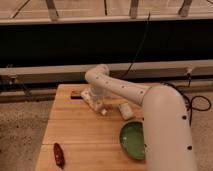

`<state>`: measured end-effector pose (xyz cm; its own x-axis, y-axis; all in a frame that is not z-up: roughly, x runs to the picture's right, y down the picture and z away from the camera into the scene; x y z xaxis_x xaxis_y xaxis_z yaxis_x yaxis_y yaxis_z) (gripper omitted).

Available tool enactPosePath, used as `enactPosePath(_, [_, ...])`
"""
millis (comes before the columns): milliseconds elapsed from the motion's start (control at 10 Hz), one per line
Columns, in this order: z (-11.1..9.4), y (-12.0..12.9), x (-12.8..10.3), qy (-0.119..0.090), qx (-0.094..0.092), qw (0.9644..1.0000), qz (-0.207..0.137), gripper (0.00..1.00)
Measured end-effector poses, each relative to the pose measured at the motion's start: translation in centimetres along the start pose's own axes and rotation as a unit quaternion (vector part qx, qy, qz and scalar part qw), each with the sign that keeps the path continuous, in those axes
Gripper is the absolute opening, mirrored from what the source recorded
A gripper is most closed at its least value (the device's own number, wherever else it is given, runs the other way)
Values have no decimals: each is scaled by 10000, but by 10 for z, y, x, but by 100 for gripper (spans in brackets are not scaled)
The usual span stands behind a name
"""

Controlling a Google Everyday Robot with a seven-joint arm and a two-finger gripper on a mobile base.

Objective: Place the bottle in the ceramic bowl

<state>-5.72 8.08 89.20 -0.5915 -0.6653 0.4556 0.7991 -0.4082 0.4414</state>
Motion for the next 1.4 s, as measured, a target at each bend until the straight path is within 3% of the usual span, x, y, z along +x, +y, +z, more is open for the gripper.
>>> enactPosePath(200, [-15,1,-8,30,-6,10000,15,0])
enactPosePath(500, [-13,9,-19,23,28,10000,39,0])
enactPosePath(800, [-33,26,-48,27,53,9999,110,0])
enactPosePath(1100, [-33,24,-54,41,77,9999,97,0])
enactPosePath(1400, [-41,35,-75,40,78,9999,116,0])
